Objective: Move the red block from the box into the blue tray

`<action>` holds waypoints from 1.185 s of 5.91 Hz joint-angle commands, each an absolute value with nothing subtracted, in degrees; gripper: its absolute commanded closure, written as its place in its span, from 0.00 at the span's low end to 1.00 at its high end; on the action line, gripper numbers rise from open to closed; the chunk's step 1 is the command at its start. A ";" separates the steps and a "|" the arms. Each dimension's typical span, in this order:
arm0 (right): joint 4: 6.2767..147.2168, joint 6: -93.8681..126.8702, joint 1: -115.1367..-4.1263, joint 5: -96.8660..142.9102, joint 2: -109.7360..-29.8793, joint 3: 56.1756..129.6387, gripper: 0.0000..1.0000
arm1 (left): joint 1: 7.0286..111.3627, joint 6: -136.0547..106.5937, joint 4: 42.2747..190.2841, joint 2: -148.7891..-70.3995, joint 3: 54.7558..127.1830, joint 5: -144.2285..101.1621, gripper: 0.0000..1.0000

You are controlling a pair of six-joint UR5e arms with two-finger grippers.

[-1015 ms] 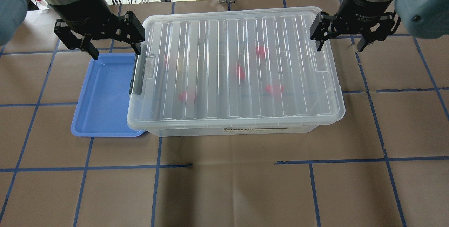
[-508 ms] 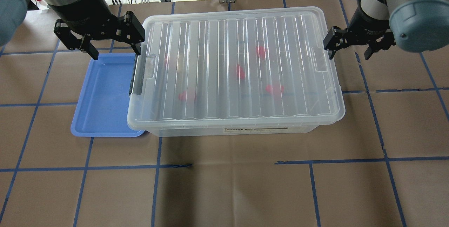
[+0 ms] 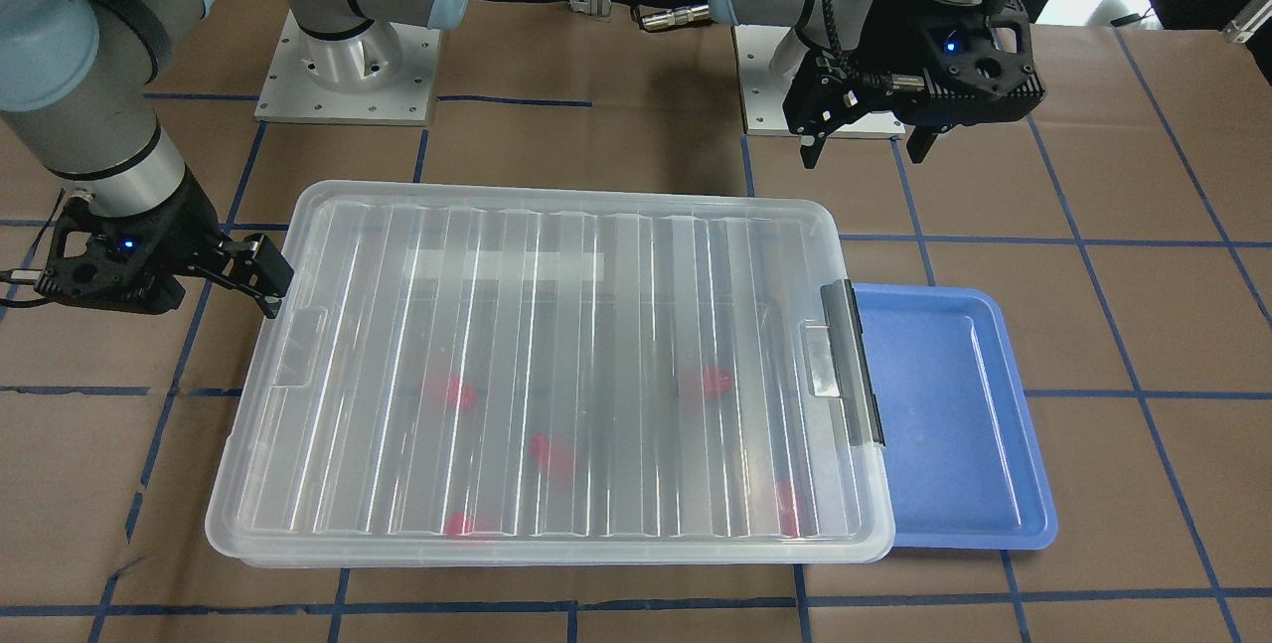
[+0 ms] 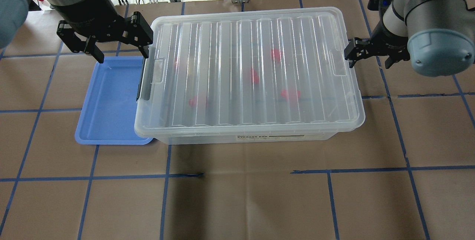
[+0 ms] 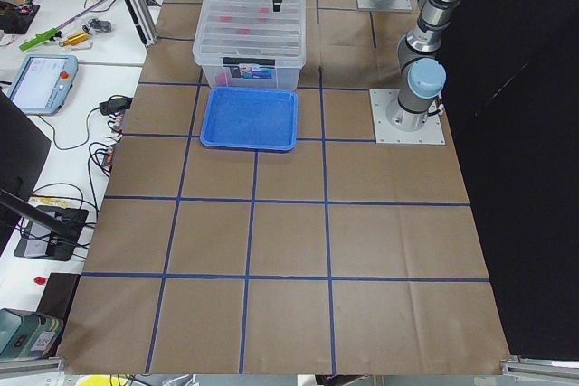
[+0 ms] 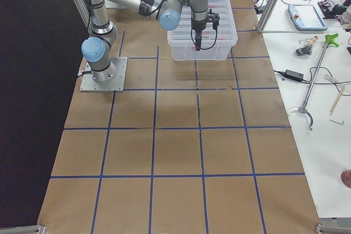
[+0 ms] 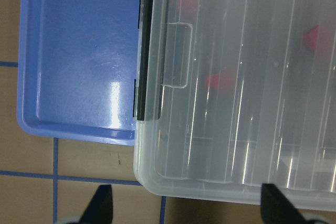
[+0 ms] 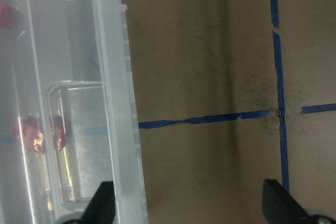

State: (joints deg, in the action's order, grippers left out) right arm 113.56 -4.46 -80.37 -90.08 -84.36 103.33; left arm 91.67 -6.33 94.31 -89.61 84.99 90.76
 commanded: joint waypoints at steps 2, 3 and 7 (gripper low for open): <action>113.90 -5.18 -80.42 -87.71 -83.85 103.97 0.00 | 91.67 -6.33 94.31 -89.47 84.99 90.70 0.02; 114.08 -5.36 -80.33 -87.89 -83.41 104.67 0.00 | 91.58 -6.33 94.31 -89.47 84.99 90.70 0.02; 114.70 -18.41 -73.08 -92.02 -82.97 105.03 0.00 | 91.67 -6.33 94.31 -89.47 84.99 90.79 0.02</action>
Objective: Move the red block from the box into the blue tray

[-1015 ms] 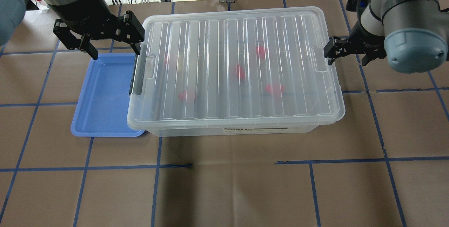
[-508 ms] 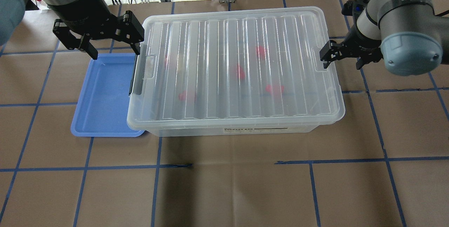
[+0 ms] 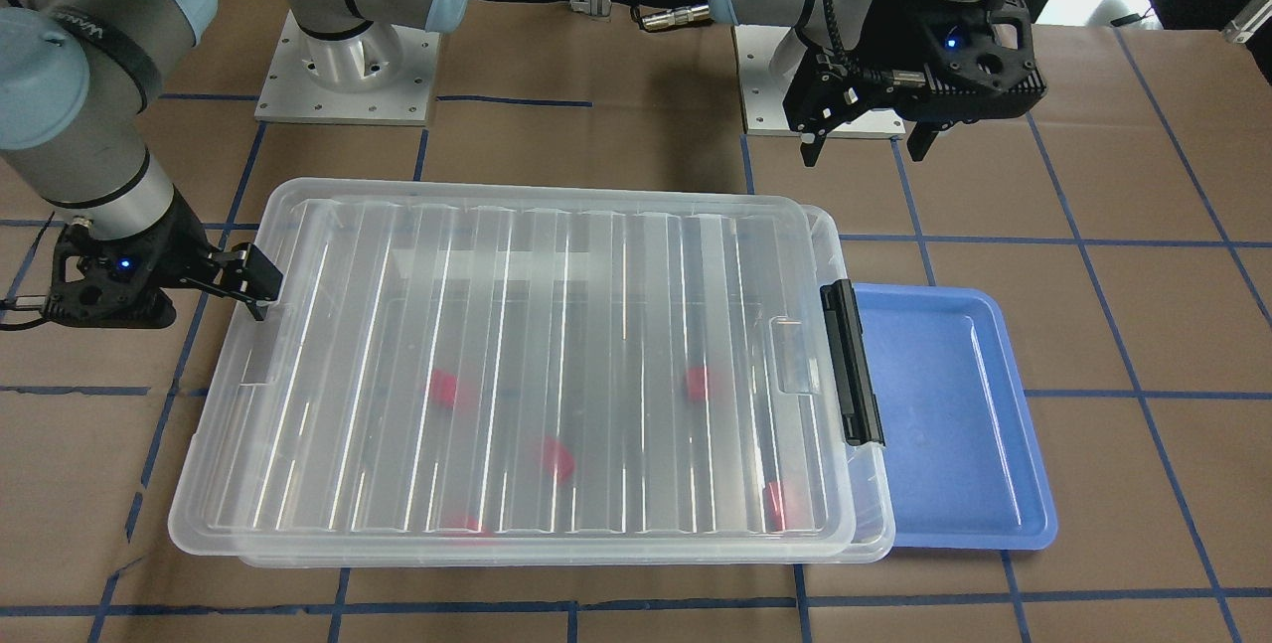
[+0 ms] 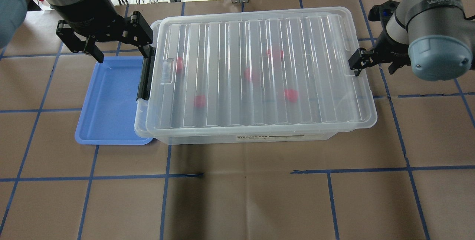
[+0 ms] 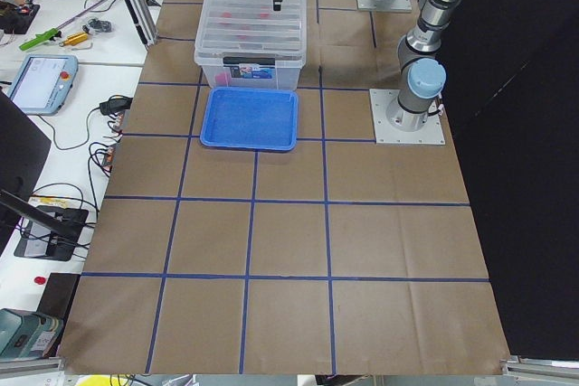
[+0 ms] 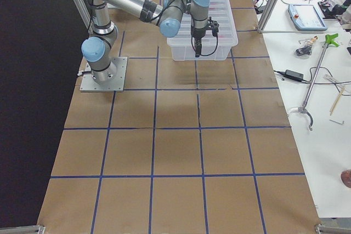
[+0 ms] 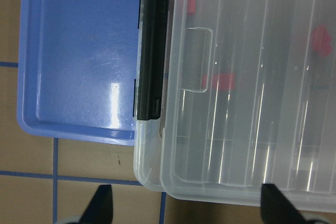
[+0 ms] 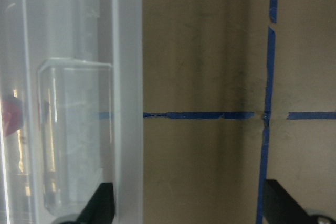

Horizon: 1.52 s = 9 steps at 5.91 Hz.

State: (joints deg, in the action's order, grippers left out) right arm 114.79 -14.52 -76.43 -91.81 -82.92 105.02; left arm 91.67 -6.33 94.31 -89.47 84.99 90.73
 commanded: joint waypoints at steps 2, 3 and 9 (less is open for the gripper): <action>114.79 -24.33 -67.61 -93.41 -83.06 104.51 0.00 | 91.67 -6.33 94.31 -89.47 84.99 90.79 0.02; 114.79 -25.30 -64.72 -95.69 -83.06 104.33 0.00 | 91.67 -6.24 94.39 -89.39 84.99 90.79 0.02; 106.75 -20.18 -64.12 -95.10 -91.20 101.70 0.00 | 93.86 51.40 93.43 -92.36 87.35 90.26 0.02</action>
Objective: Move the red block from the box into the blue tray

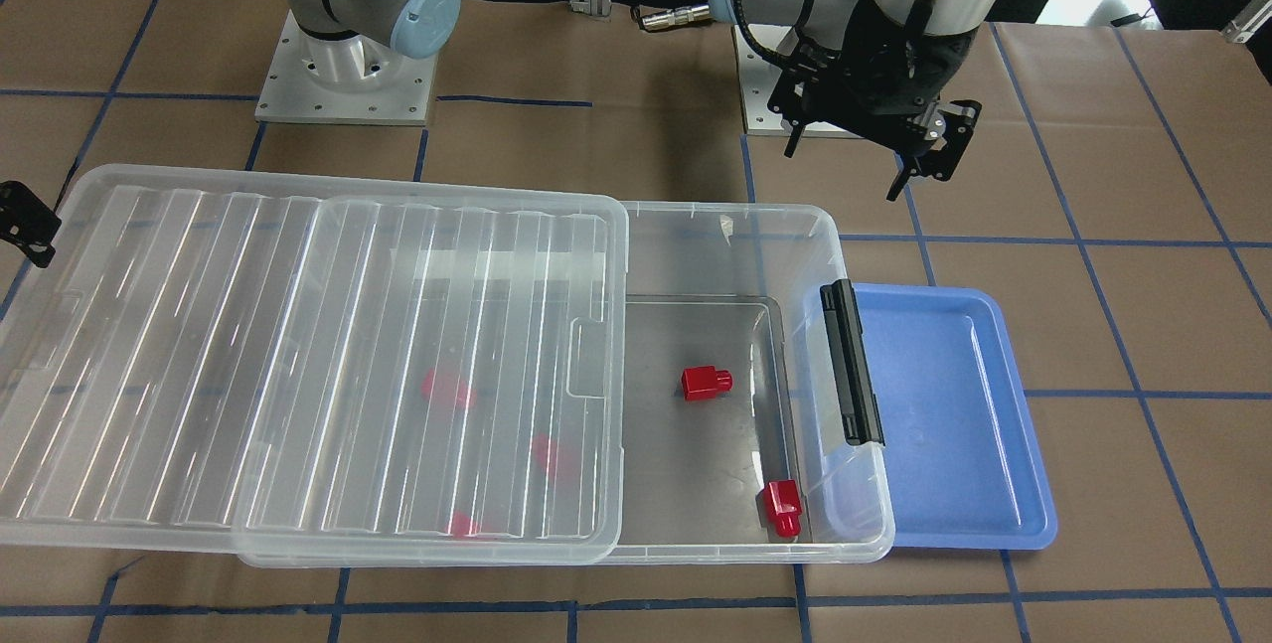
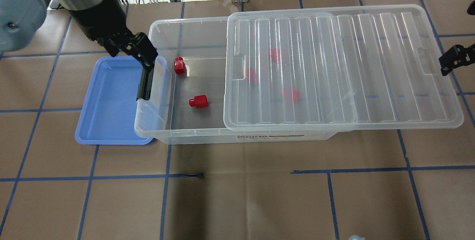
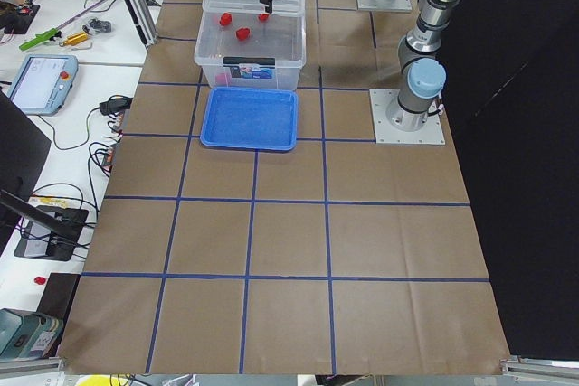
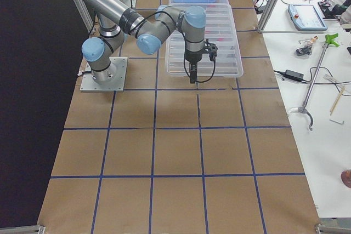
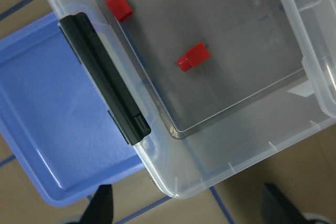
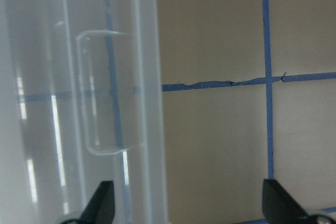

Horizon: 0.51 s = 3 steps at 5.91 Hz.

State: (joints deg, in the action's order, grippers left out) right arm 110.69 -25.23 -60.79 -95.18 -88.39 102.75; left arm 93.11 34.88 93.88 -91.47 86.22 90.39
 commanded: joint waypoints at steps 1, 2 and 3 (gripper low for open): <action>99.83 -12.38 -69.55 -94.92 -92.88 98.30 0.00 | 95.78 62.38 91.77 -95.07 88.06 90.61 0.02; 93.14 -3.60 -75.87 -93.79 -92.38 92.95 0.00 | 97.02 72.76 86.45 -98.06 89.11 90.53 0.02; 88.29 4.58 -80.29 -88.47 -91.85 88.99 0.00 | 97.29 74.43 83.35 -100.35 91.47 89.83 0.02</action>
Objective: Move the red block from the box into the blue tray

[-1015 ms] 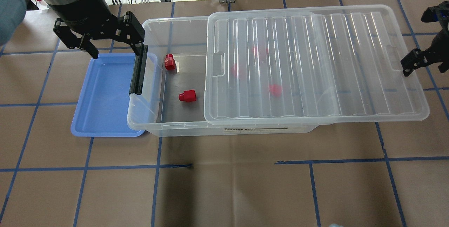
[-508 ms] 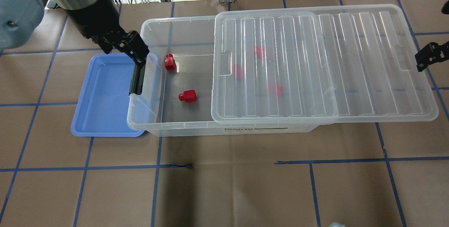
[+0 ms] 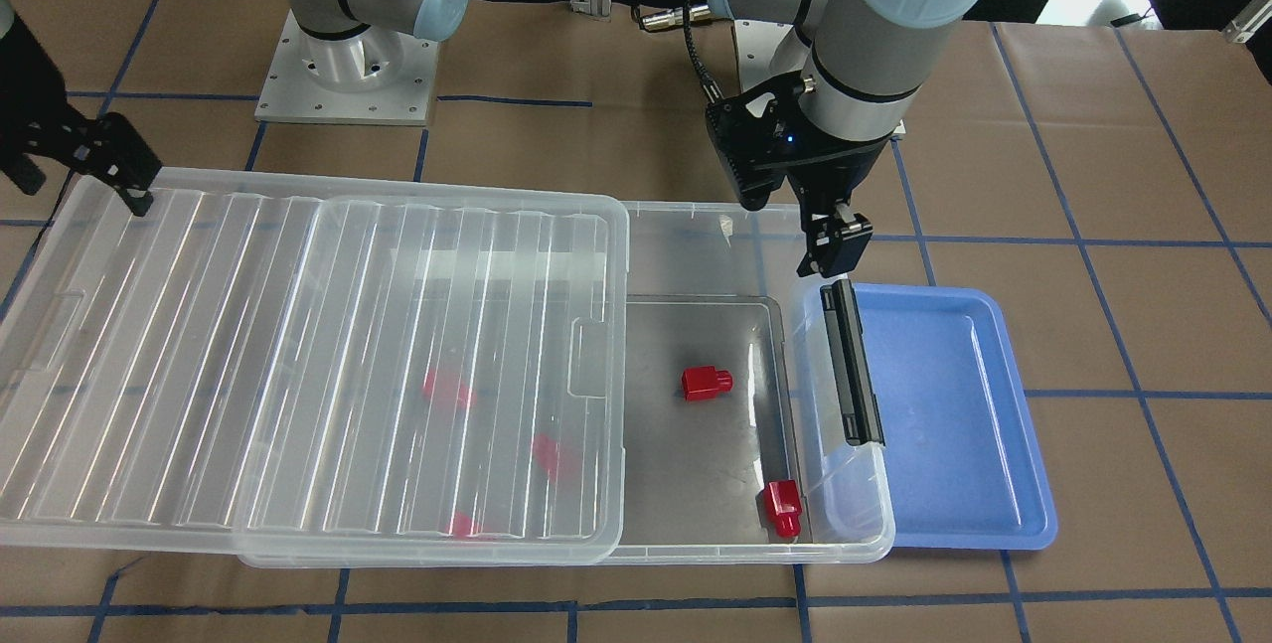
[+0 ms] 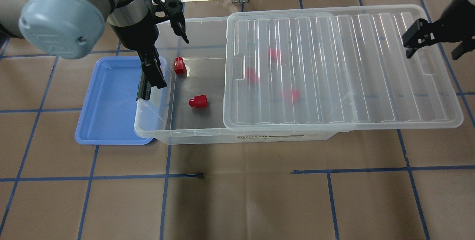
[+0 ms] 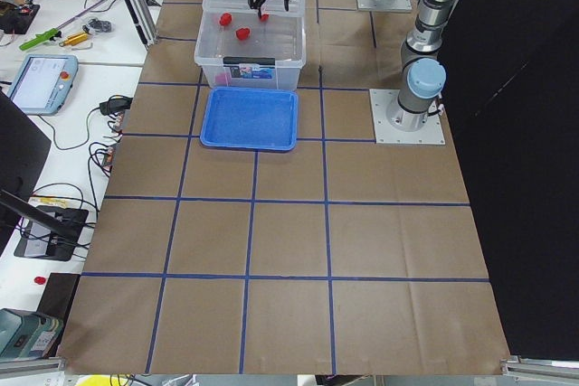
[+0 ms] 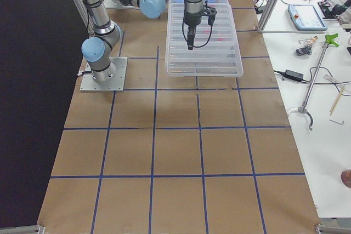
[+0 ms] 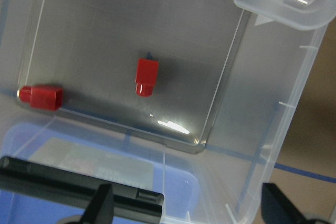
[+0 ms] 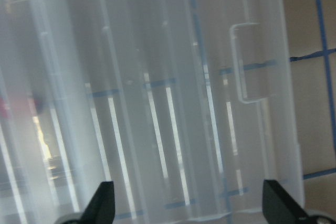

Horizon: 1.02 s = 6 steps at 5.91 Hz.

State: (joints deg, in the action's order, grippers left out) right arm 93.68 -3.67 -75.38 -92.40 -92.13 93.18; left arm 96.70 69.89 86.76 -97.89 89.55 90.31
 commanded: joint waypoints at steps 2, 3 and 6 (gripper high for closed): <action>85.18 10.17 -86.98 -87.09 -87.91 82.13 0.00 | 99.13 74.44 68.80 -104.58 99.19 89.30 0.02; 83.25 11.67 -88.84 -87.45 -85.98 79.22 0.00 | 99.40 74.44 60.99 -105.98 103.75 89.12 0.02; 82.35 11.60 -89.47 -89.12 -85.61 78.84 0.00 | 100.19 74.53 52.75 -114.32 105.47 88.86 0.02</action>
State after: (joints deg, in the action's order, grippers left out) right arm 82.39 11.58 -89.36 -89.00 -85.71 78.81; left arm 99.86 74.51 54.74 -112.03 105.29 88.82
